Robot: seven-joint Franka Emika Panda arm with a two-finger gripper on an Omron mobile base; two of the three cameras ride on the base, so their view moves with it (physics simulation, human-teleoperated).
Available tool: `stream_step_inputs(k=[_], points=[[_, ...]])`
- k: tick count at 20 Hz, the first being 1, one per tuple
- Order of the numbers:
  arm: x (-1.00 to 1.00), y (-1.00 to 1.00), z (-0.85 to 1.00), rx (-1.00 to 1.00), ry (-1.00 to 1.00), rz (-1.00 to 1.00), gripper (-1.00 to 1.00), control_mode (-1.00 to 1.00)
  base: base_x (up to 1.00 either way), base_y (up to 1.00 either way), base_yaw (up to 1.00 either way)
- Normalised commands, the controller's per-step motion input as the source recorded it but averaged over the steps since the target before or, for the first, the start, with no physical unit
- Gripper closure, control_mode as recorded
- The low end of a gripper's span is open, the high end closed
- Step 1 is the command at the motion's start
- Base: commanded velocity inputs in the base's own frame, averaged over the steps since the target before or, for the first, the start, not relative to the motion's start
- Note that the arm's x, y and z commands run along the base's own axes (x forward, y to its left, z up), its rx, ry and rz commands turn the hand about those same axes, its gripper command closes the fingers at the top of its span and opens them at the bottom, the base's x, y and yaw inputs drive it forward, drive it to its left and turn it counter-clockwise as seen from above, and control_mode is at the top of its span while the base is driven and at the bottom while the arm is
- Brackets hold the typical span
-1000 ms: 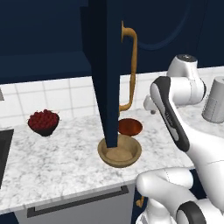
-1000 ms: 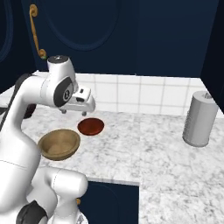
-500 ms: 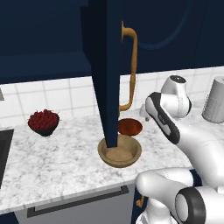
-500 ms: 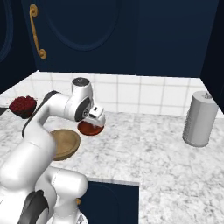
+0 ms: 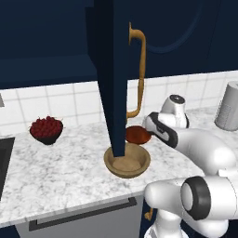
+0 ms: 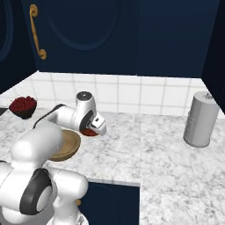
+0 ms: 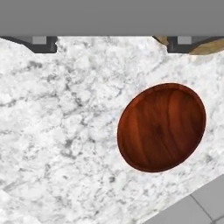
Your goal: Pick up the bowls on the counter and stack them on top of one another in the open cabinet. Place the smaller bowl on top of the larger bowl.
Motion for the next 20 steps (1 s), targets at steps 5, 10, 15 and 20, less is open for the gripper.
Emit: stream_step_inputs(k=[5, 10, 15, 20], points=[[0.50, 0.00, -0.29, 0.08, 0.01, -0.08, -1.00, -1.00, 0.00, 0.00, 0.00], [0.57, 0.00, -0.34, 0.06, 0.07, -0.03, -1.00, -1.00, 0.00, 0.00, 0.00], [0.41, 0.00, -0.37, 0.04, 0.09, -0.01, -1.00, -1.00, 0.00, 0.00, 0.00], [0.18, 0.00, -0.26, 0.02, 0.13, 0.00, -1.00, -1.00, 0.00, 0.00, 0.00]])
